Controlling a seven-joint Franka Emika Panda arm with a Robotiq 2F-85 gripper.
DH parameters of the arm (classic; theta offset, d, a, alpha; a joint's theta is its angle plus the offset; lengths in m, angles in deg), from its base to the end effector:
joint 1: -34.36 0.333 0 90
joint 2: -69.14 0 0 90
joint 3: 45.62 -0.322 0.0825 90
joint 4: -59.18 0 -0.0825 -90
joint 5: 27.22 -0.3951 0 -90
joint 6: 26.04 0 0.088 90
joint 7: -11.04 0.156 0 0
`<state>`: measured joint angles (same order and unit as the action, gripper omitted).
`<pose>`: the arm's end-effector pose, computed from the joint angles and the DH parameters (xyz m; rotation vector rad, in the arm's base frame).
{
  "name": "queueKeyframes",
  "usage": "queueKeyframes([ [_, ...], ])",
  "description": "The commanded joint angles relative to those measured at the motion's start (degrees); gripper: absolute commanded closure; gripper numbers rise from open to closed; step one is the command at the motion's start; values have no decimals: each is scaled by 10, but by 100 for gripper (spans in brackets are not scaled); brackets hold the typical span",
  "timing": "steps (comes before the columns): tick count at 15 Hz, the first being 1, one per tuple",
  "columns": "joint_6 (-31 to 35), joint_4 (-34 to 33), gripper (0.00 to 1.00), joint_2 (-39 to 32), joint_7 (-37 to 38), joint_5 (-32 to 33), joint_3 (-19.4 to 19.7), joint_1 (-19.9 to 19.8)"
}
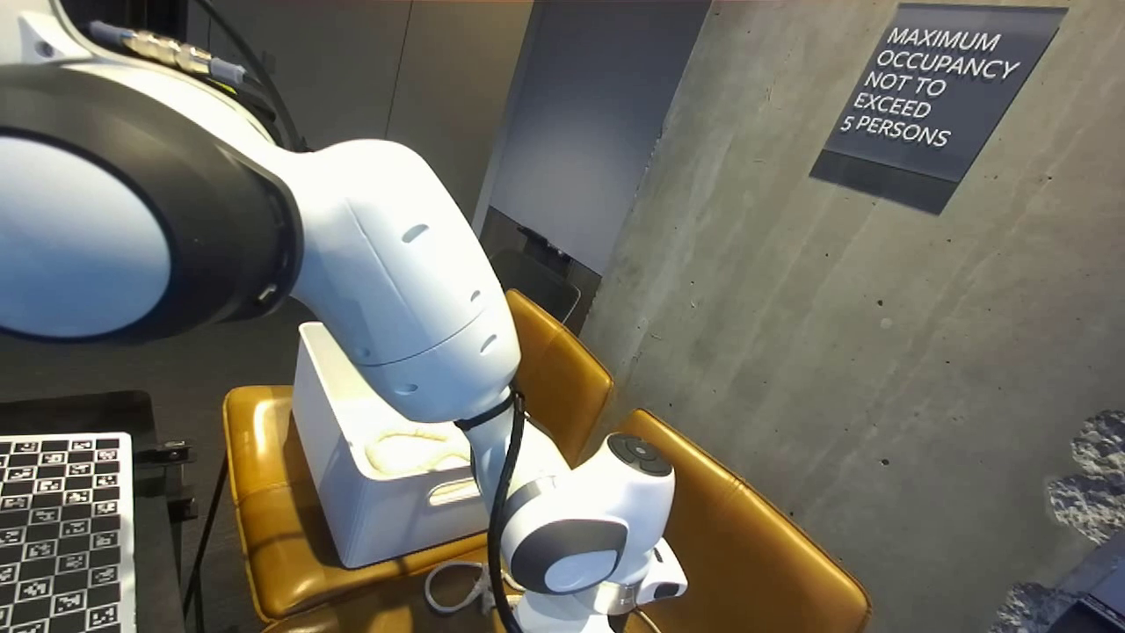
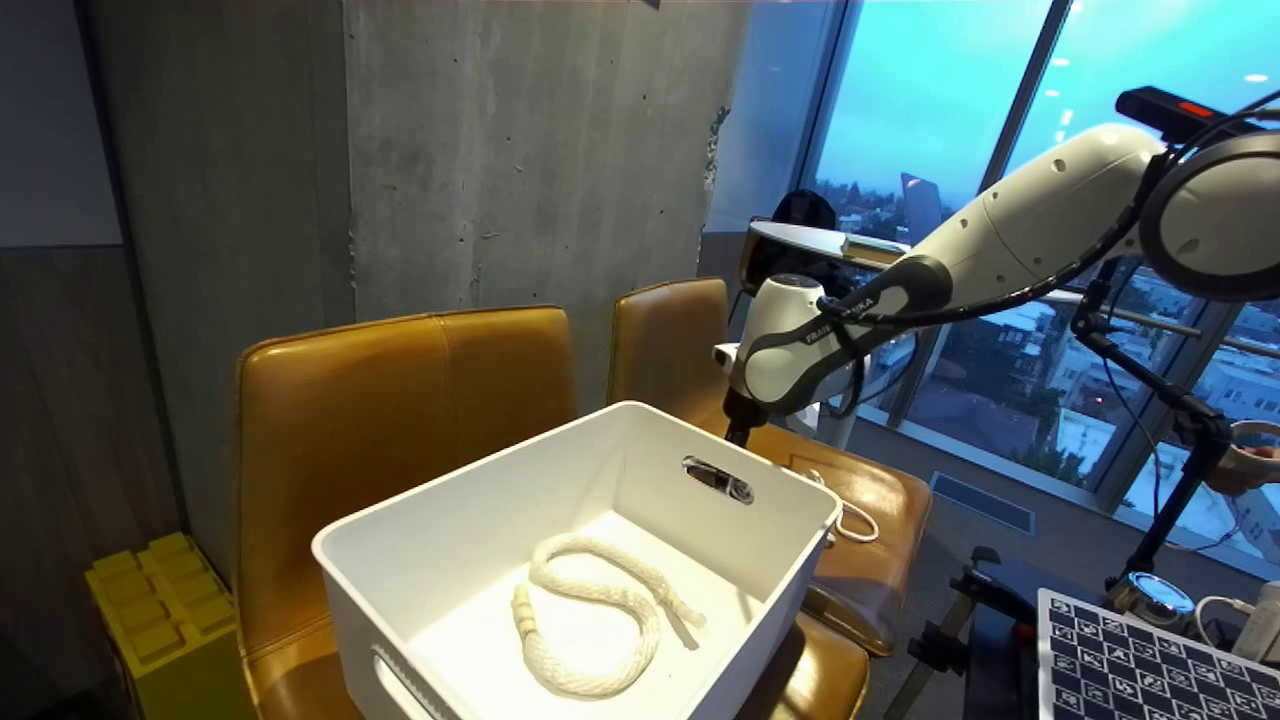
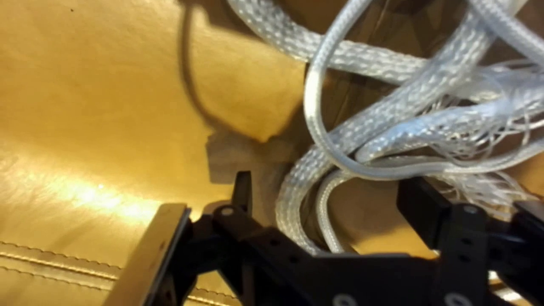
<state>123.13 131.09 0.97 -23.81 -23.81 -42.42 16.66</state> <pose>0.7114 -0.2627 -0.0132 2.9486 0.4931 0.1526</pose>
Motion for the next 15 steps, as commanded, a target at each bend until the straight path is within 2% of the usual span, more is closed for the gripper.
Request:
queueKeyframes([
  [1, -15, 6, 44, 18, 10, 11, -14, -9],
  [5, -14, 0, 75, 10, 16, 14, -10, -10],
  [6, -16, -4, 79, 7, 15, 14, -9, -12],
  [8, -17, -11, 75, 0, 14, 15, -6, -17],
  [9, -18, -13, 76, -3, 15, 15, -5, -20],
  [13, -19, -15, 66, -7, 16, 15, -5, -28],
  [14, -20, -14, 91, -7, 16, 15, -5, -28],
  [15, -20, -14, 95, -7, 17, 15, -5, -28],
])
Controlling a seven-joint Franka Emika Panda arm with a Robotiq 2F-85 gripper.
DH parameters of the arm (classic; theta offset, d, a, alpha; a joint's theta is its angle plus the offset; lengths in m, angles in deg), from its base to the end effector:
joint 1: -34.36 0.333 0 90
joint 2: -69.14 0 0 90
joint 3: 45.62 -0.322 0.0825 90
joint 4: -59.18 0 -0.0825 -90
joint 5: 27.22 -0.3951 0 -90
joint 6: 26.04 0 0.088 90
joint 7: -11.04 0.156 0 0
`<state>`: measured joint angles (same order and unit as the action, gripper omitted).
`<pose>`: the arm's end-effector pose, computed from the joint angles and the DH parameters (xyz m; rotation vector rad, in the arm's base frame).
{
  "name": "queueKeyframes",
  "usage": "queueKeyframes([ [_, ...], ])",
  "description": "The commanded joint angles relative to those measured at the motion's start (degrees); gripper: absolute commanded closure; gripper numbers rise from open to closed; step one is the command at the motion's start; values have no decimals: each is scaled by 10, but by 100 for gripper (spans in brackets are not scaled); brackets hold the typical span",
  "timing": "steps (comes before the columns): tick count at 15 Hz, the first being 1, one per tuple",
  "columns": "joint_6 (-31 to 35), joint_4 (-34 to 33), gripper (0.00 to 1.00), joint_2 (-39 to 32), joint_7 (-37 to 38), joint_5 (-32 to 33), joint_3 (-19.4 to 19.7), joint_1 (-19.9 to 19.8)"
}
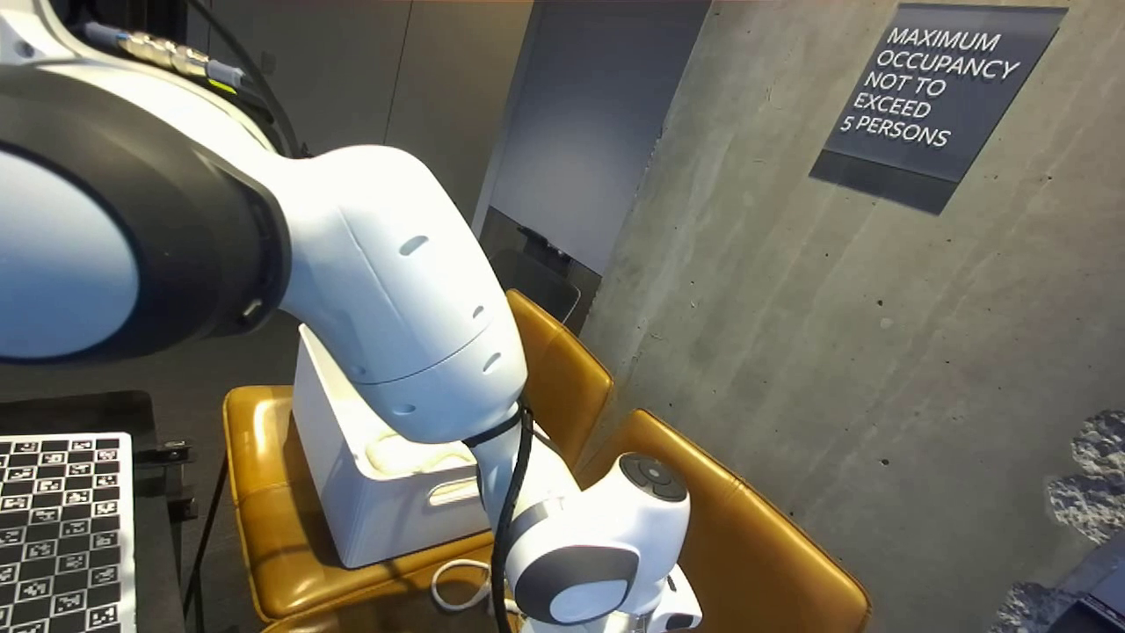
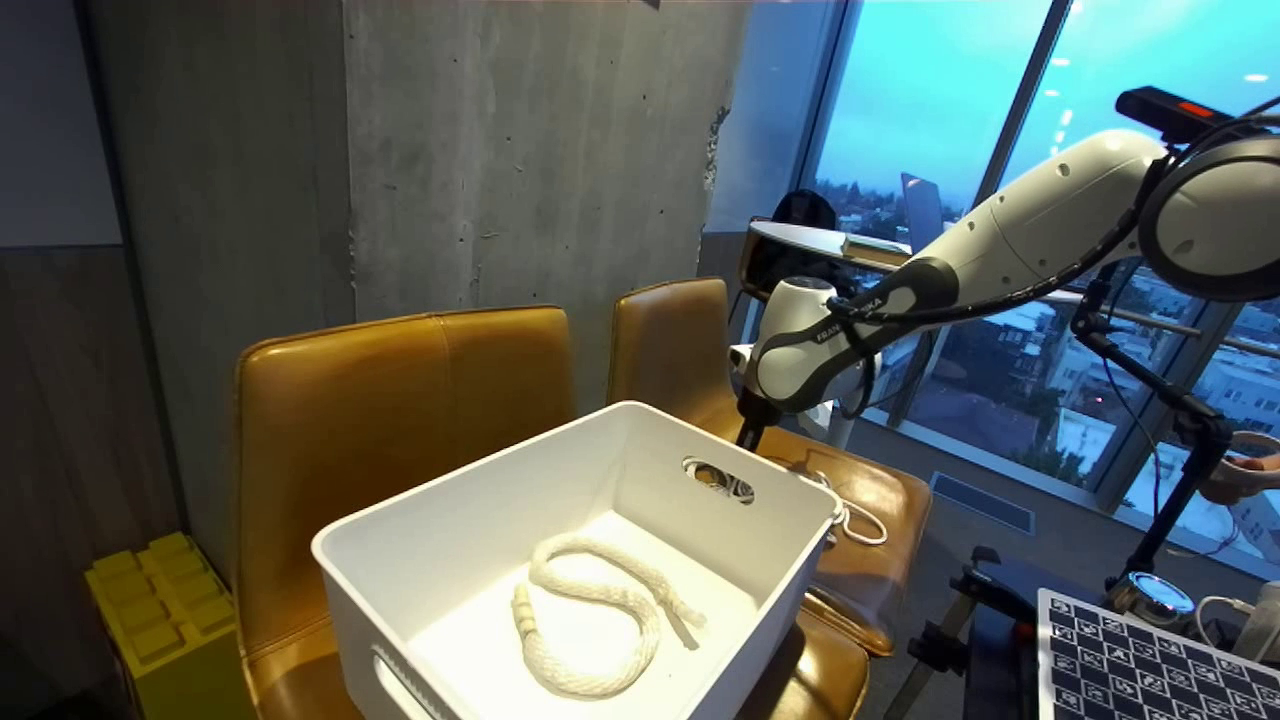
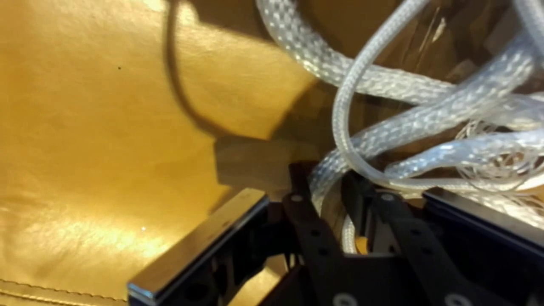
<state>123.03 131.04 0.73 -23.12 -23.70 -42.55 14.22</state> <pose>0.6988 -0.2910 -0.0162 2.9626 0.4161 0.1433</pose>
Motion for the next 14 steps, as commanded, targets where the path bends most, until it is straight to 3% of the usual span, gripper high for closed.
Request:
queueKeyframes([
  [1, -20, -13, 100, -6, 10, 14, -4, -4],
  [6, -21, 3, 97, 13, 10, 14, -7, -2],
  [14, 17, 191, 97, 212, 15, 22, -18, 43],
])
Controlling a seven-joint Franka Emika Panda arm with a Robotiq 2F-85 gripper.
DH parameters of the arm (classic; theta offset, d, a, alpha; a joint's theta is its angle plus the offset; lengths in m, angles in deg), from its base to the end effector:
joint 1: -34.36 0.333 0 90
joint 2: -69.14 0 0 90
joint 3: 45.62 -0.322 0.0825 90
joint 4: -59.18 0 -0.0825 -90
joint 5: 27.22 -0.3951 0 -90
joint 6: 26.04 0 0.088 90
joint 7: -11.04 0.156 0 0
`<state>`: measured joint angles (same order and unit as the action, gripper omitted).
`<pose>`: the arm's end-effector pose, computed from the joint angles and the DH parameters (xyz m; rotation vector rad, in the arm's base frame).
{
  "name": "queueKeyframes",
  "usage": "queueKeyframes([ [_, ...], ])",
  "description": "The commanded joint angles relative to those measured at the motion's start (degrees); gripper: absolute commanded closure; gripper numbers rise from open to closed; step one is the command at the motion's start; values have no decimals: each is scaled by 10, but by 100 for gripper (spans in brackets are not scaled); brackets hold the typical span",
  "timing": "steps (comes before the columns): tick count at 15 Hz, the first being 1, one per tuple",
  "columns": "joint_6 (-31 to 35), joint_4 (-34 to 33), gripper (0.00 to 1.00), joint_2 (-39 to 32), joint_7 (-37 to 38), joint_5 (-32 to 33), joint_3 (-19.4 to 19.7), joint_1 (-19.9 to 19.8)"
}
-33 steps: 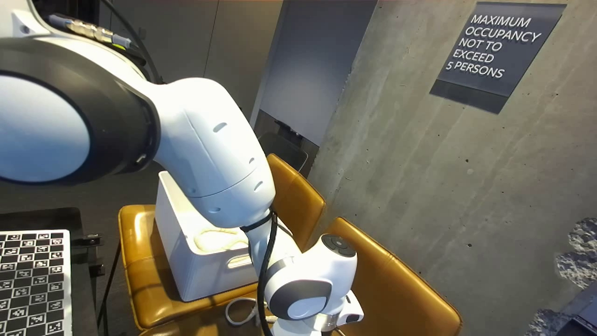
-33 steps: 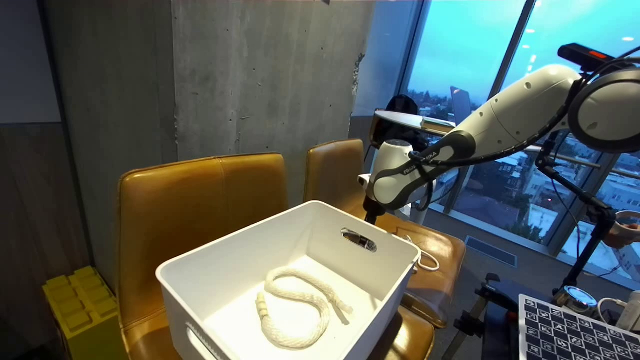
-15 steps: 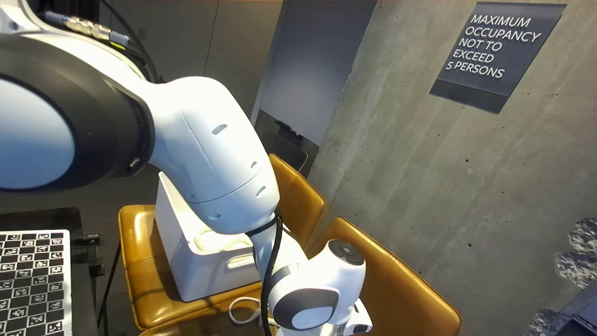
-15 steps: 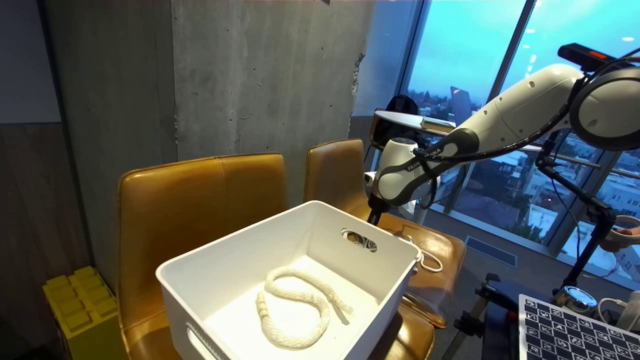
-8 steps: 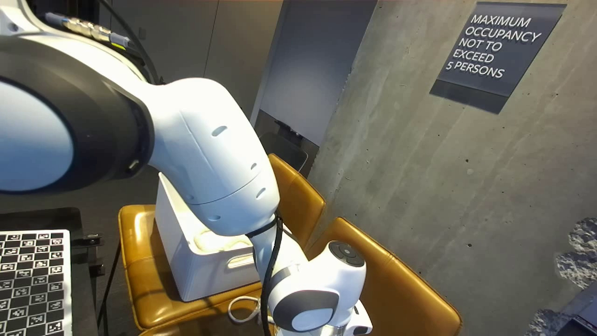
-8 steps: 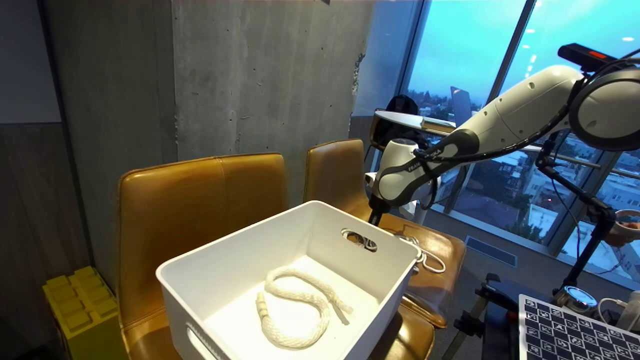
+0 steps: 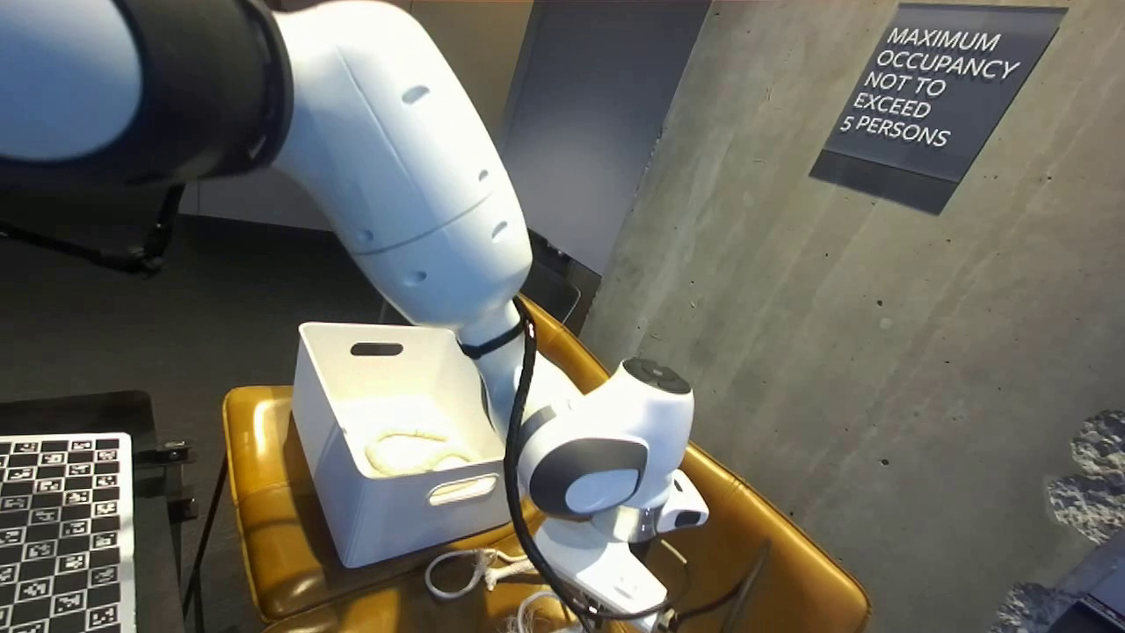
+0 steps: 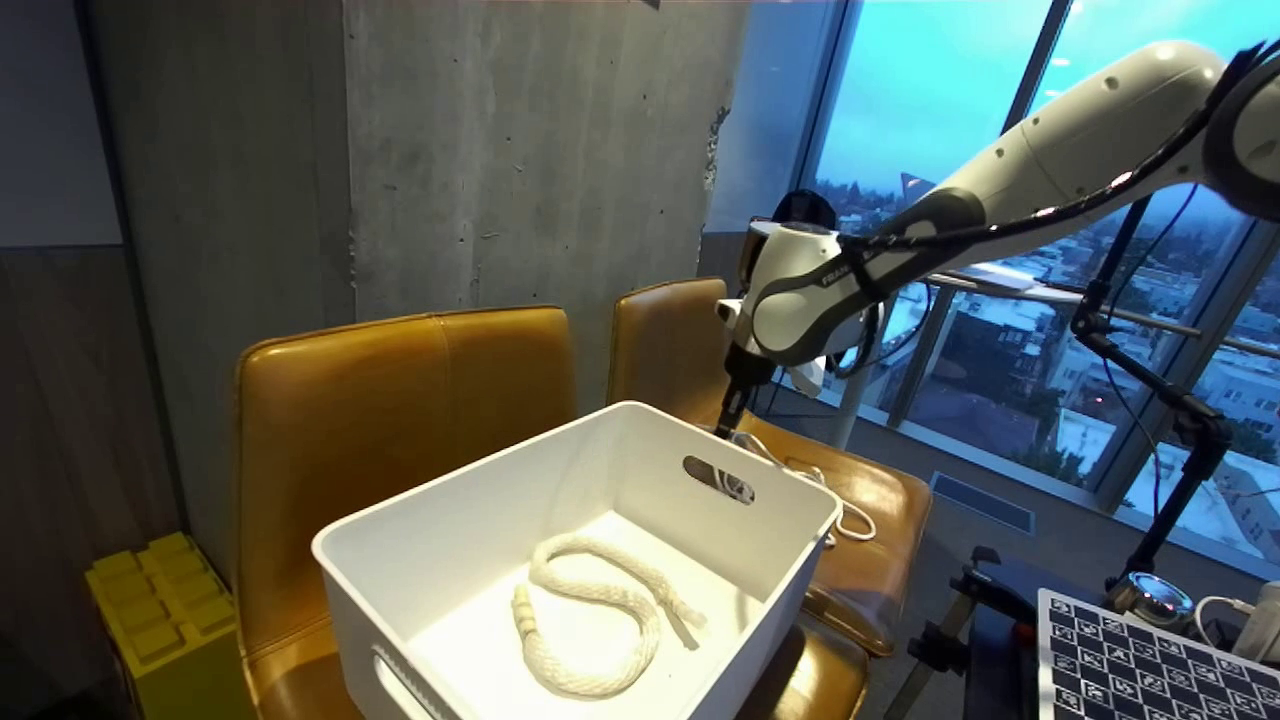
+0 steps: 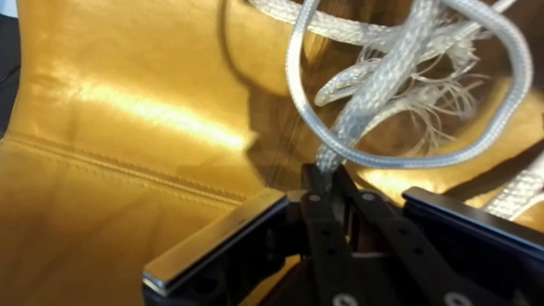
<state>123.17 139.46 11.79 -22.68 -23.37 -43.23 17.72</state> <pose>0.7206 -0.2433 0.0663 2.9368 0.4942 0.2222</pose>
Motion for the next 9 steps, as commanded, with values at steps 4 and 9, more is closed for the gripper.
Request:
queueKeyframes([
  [4, 45, 200, 97, 215, 23, 38, -6, 33],
  [9, 67, 313, 97, 368, 42, 65, 2, 46],
])
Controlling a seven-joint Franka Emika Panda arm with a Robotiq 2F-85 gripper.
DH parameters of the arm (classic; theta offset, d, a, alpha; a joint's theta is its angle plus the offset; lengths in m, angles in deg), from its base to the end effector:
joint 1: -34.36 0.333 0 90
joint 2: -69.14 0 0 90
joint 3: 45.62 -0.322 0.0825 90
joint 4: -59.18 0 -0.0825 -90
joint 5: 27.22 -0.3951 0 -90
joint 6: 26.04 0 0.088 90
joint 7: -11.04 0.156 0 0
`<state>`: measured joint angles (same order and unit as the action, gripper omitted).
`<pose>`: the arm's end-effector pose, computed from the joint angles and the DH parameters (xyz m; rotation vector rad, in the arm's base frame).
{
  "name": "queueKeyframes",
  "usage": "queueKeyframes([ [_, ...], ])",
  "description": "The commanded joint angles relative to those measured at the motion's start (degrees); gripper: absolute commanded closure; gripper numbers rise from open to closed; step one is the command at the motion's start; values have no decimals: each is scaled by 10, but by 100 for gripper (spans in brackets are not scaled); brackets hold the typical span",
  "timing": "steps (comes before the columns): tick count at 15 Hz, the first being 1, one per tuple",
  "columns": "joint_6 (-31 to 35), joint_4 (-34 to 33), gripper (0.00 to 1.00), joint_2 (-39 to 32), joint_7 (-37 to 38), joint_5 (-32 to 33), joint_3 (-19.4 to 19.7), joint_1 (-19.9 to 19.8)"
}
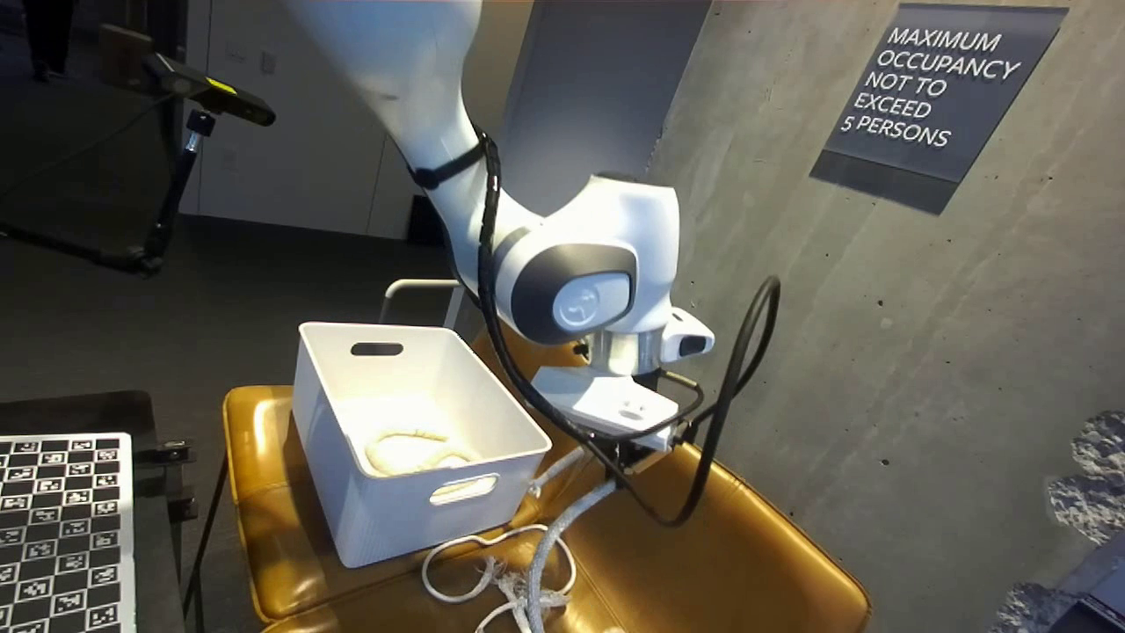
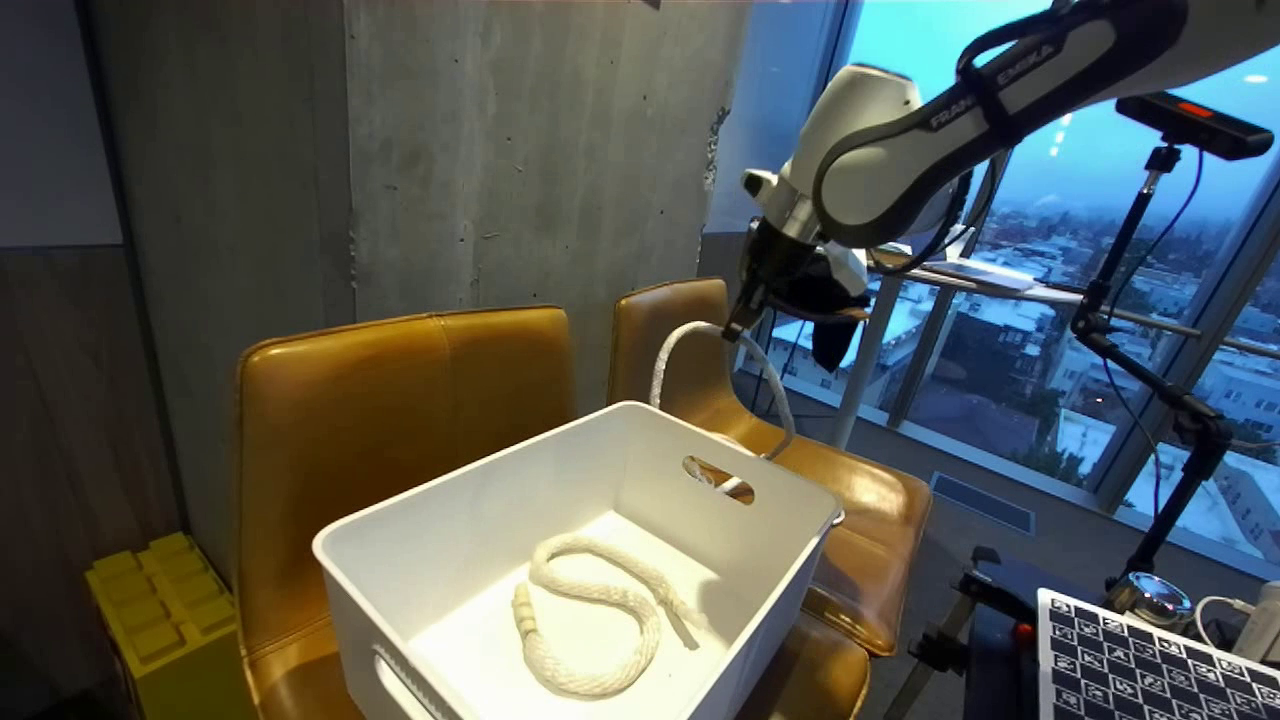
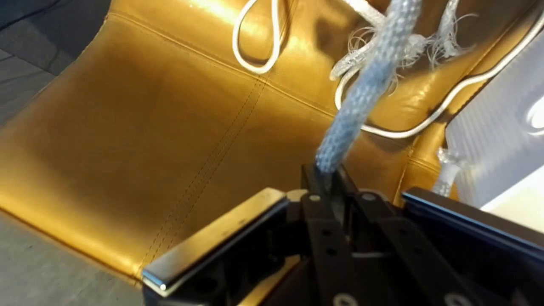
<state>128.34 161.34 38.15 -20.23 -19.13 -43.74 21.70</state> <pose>0.6975 -0.1773 0.2431 2.8118 0.5932 0.4383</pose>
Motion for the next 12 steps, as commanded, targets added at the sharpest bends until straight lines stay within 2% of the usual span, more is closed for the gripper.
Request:
queueKeyframes([
  [1, 12, 114, 97, 136, 19, 24, 7, 7],
  [4, 0, 165, 97, 229, 23, 21, 6, 14],
  [7, -21, 186, 97, 309, 34, 15, -1, 39],
  [12, -69, 134, 97, 338, 78, 8, -20, 98],
])
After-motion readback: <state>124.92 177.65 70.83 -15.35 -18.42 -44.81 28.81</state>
